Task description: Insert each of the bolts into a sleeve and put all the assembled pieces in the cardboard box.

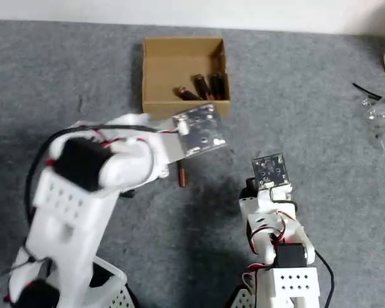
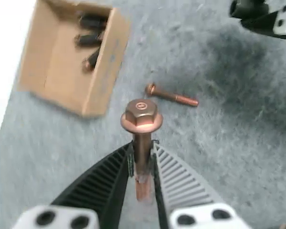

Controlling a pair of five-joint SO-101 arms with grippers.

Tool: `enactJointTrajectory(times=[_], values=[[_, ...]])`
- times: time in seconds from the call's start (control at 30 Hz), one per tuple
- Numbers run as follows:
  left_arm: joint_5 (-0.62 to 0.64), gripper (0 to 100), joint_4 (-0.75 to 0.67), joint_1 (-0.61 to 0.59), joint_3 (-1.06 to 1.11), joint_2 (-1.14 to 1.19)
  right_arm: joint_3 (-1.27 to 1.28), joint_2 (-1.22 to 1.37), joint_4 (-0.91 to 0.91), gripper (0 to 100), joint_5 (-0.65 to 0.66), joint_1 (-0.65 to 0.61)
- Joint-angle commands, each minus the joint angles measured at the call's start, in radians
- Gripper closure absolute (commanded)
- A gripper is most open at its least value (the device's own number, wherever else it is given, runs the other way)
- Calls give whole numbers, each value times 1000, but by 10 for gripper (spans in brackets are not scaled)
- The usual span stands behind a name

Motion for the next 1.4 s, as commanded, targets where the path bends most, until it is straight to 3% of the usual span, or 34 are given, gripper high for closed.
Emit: enactJointTrajectory(times=[0.0, 0.33, 0.5, 0.77, 0.97, 1.23, 1.37], values=[[91, 995, 2, -51, 96, -173, -5, -13, -42, 995, -12, 10], [100, 995, -81, -64, 521, -694, -4, -13, -42, 995, -12, 10], [107, 995, -187, -64, 796, -905, -4, -13, -42, 995, -12, 10], [259, 994, -489, -64, 1115, -1202, -4, -15, -42, 995, -12, 10], [408, 994, -683, -70, 1251, -1288, -4, -15, -42, 995, -12, 10], [680, 993, -916, -334, 1400, -1287, -5, -15, -42, 995, -12, 8], [801, 993, -927, -360, 1411, -1287, -13, -15, -42, 995, -18, 10]])
